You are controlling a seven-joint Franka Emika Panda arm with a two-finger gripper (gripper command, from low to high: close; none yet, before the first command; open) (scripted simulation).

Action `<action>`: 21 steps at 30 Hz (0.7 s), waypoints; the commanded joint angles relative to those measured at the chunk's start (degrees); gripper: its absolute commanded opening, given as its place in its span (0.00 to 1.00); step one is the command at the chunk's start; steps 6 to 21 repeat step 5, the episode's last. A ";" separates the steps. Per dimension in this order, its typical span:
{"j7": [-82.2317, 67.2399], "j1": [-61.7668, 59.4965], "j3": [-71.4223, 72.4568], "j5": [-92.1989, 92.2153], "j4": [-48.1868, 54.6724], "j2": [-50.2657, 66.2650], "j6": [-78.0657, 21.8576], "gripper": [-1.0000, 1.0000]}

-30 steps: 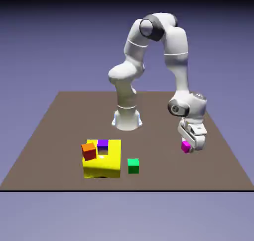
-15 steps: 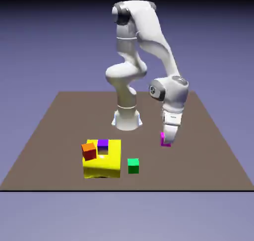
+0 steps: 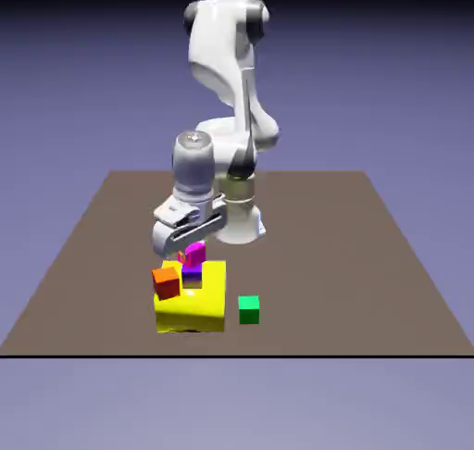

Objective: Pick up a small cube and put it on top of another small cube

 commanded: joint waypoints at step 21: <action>2.90 0.55 0.84 -3.62 3.79 -9.20 -12.41 1.00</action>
